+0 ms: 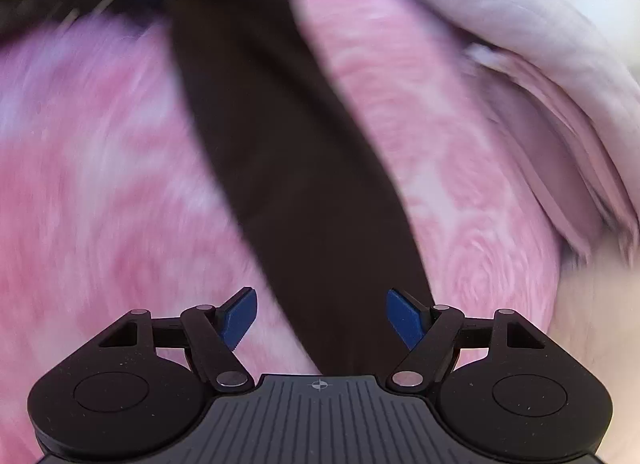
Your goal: Fold clothes
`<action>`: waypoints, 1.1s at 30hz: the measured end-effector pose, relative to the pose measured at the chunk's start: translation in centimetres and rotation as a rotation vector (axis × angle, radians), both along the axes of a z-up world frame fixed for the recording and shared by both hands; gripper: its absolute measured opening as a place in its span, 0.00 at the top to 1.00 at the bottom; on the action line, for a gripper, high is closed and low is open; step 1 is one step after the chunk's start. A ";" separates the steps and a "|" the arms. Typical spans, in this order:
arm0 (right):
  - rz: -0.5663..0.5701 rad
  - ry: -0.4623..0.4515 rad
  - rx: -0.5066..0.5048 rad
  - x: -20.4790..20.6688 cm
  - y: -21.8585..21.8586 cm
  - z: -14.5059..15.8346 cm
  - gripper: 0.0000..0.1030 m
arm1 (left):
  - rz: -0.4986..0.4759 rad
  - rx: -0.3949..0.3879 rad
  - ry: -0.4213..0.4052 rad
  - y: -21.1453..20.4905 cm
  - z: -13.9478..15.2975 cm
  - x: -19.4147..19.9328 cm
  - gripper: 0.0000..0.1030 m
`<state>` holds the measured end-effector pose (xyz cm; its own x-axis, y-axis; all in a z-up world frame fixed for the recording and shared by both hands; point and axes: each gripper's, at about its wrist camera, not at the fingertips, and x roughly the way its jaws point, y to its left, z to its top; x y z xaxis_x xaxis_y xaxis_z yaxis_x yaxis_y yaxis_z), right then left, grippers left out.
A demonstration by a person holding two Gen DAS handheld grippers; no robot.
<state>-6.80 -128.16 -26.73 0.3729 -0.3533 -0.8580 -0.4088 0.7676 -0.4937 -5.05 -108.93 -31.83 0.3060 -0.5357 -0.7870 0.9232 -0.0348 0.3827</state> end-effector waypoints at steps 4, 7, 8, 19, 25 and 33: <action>0.105 0.086 -0.048 -1.0 -0.7 -1.8 0.28 | -0.046 -0.017 -0.093 -0.3 0.1 -0.7 0.81; 0.128 0.103 -0.056 -1.6 -1.1 -1.9 0.37 | -0.069 -0.046 -0.144 0.3 0.6 -1.3 0.80; 0.133 0.112 -0.057 -1.8 -1.2 -1.9 0.64 | -0.074 -0.054 -0.155 0.5 0.7 -1.5 0.79; 0.050 0.228 -0.169 -4.6 -4.0 -0.5 1.00 | -0.152 0.036 -0.220 -0.5 -2.0 -2.5 0.79; 0.198 0.104 -0.176 -5.9 -1.5 0.1 0.43 | -0.190 -0.024 -0.116 0.8 0.3 -3.8 1.00; 0.210 0.173 -0.176 -3.6 -1.4 -2.7 0.31 | -0.160 -0.046 -0.275 1.3 -0.6 -3.5 0.64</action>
<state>-10.35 -129.59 -29.42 0.3070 -0.4330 -0.8475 -0.6385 0.5667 -0.5208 -8.58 -107.59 -32.45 0.4127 -0.6275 -0.6602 0.7690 -0.1484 0.6217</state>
